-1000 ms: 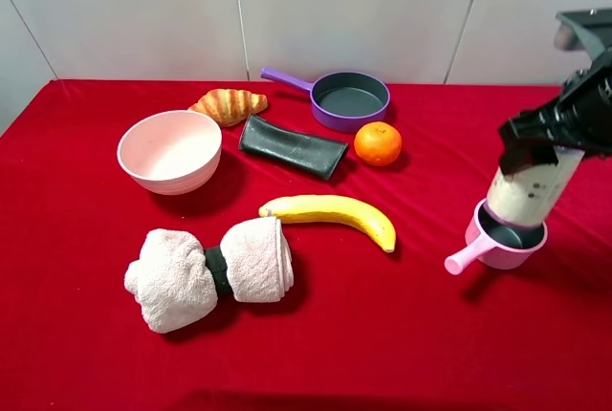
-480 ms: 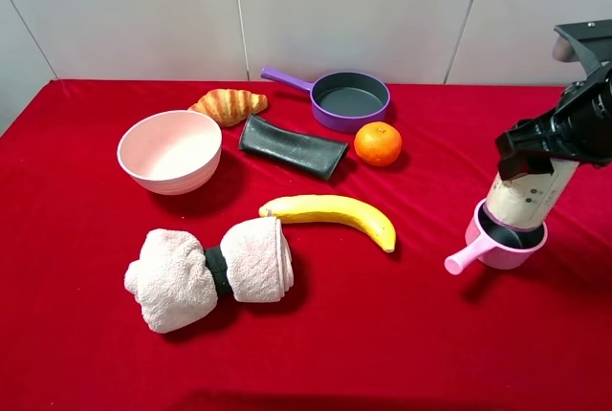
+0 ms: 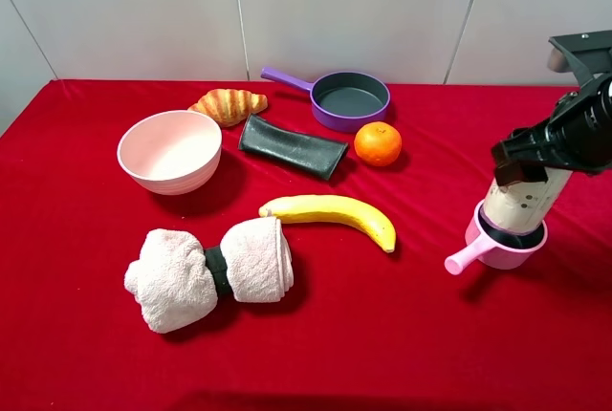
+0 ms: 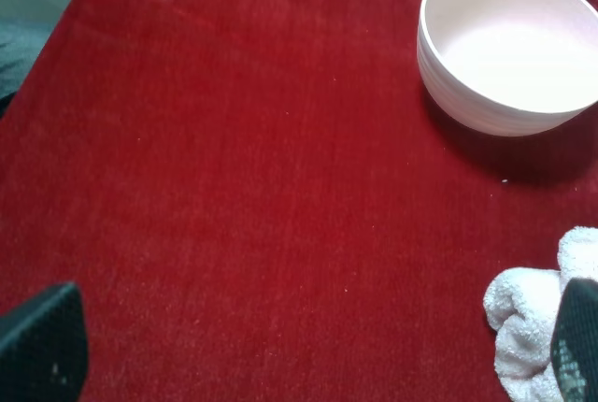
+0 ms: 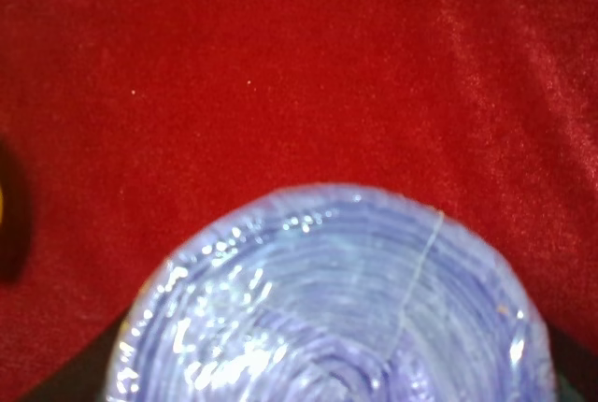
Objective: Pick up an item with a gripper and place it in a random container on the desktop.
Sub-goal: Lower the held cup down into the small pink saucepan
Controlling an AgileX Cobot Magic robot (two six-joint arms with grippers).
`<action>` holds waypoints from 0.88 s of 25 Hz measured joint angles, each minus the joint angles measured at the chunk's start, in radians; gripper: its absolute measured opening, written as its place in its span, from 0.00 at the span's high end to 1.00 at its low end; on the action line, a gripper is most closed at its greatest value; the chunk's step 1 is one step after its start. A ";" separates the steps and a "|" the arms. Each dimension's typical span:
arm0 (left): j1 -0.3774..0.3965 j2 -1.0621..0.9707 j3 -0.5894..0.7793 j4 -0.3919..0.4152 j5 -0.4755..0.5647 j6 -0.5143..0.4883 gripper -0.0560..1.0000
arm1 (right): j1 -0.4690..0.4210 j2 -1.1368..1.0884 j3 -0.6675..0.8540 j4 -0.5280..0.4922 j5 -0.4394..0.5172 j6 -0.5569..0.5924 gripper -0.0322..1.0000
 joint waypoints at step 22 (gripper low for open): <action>0.000 0.000 0.000 0.000 0.000 0.000 0.00 | -0.018 0.001 0.094 -0.028 -0.129 0.022 0.53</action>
